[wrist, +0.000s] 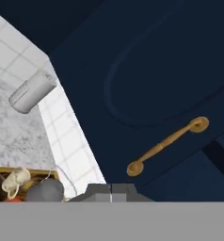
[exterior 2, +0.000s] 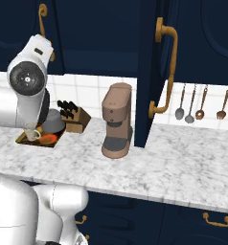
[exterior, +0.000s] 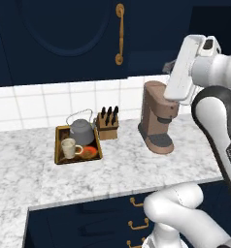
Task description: Pick the kettle from the counter and place it on the tray. Then pick the mug from the cabinet and place it on the tray. Then close the cabinet doors.
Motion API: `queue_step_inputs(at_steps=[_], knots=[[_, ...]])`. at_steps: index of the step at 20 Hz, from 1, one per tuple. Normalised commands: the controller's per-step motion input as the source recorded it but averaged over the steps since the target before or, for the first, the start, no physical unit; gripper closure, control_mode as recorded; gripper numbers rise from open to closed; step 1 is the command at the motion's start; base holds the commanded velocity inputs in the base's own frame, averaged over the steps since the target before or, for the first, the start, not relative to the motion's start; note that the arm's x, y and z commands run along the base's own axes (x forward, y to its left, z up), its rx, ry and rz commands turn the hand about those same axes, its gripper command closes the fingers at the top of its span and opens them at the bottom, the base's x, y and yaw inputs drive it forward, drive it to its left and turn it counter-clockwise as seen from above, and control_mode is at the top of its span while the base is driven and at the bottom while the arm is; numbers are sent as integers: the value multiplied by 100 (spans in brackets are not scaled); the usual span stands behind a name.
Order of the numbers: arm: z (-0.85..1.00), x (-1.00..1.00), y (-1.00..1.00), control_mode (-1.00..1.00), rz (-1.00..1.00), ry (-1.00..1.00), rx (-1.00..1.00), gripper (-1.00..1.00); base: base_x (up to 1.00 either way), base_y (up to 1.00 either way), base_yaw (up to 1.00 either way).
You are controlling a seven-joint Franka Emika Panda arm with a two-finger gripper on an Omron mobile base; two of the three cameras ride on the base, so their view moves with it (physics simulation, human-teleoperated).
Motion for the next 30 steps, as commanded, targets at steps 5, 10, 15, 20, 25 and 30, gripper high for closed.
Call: queue_step_inputs(at_steps=[5,10,15,20,25,30], knots=[[0,-80,-100,-100,-8,-17,0,100,0,0,0],[-7,-49,-100,-100,-7,-7,-3,100,0,0,0],[-17,-33,-100,-100,0,-2,-7,100,0,0,0],[-14,-4,-100,-100,0,0,-10,100,0,0,0],[-27,0,-100,-100,0,0,-6,100,0,0,0],[-26,-33,-100,-100,0,-6,-5,100,0,0,0]])
